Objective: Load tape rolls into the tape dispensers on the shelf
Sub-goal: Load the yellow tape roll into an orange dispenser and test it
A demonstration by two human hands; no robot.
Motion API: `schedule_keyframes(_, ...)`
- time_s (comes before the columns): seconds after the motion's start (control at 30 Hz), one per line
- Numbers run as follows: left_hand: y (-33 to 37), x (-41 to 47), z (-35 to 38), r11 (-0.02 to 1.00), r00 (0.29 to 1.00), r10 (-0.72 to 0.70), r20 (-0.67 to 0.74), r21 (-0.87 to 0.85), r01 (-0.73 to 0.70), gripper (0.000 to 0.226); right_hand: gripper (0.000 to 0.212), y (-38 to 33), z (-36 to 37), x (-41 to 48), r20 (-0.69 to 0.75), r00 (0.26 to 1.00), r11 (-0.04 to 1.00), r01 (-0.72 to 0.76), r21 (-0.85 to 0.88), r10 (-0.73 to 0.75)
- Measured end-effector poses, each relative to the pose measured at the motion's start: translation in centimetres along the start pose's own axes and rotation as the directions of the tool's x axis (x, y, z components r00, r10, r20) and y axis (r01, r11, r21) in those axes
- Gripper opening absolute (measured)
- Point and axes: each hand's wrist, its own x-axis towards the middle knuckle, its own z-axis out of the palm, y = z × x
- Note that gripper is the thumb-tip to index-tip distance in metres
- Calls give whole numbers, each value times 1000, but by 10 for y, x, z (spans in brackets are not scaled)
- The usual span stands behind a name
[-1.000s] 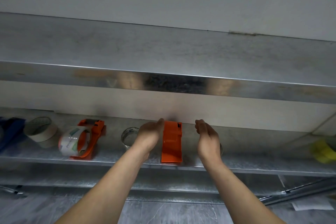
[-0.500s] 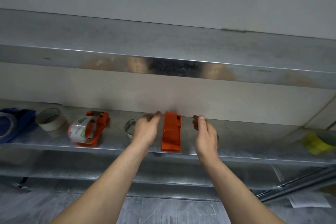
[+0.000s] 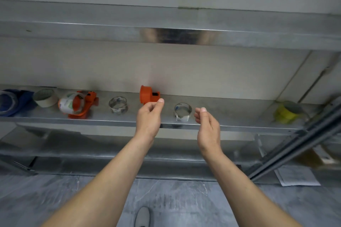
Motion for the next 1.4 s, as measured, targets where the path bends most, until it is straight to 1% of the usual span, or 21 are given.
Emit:
schedule_keyframes(0.07,-2,-17,13,1000,1000,-6,21,1,6,28,40,3,-21,-7,-19,1000,1000,3,2,-3)
schedule_keyframes(0.17,-2,-40,33,1000,998,-11,62,7,10,27,31,3,-47,-15,-37,999,1000,-9,21,10)
schedule_keyframes(0.3,-4,-58,53,1000,994,5,112,-12,-4,27,34,4,-75,-24,-82,997,999,8,35,-5)
schedule_keyframes(0.4,-5,-64,66,1000,986,2,165,7,-3,27,37,2,-91,-27,-129,992,999,12,32,-7)
schedule_keyframes(0.53,-4,-67,82,1000,969,-1,245,-1,2,27,34,-2,-106,-34,-223,974,999,34,16,-29)
schedule_keyframes(0.63,-7,-72,88,1000,958,2,288,-28,7,26,36,-1,-114,-42,-252,968,1000,10,3,-9)
schedule_keyframes(0.7,-11,-75,92,999,947,1,321,-33,10,26,34,-1,-118,-49,-274,962,1000,6,1,-5)
schedule_keyframes(0.8,-15,-79,99,999,930,0,367,-36,14,26,39,2,-123,-59,-304,953,1000,2,-28,-10)
schedule_keyframes(0.83,-16,-80,102,999,927,-2,375,-39,18,27,38,4,-126,-61,-314,949,999,-6,-38,-6)
schedule_keyframes(0.93,-20,-86,107,999,919,-7,394,-46,28,29,27,6,-133,-67,-351,936,999,-16,-44,0)
schedule_keyframes(1.1,-22,-90,121,999,900,-23,435,-27,38,27,23,6,-147,-65,-381,924,999,-28,-38,12)
schedule_keyframes(1.3,-19,-95,155,999,895,-20,446,-19,32,28,39,7,-176,-51,-402,916,999,-32,-38,14)
schedule_keyframes(1.4,-17,-97,183,1000,895,-22,445,-5,27,28,39,12,-198,-34,-406,914,999,-26,-35,10)
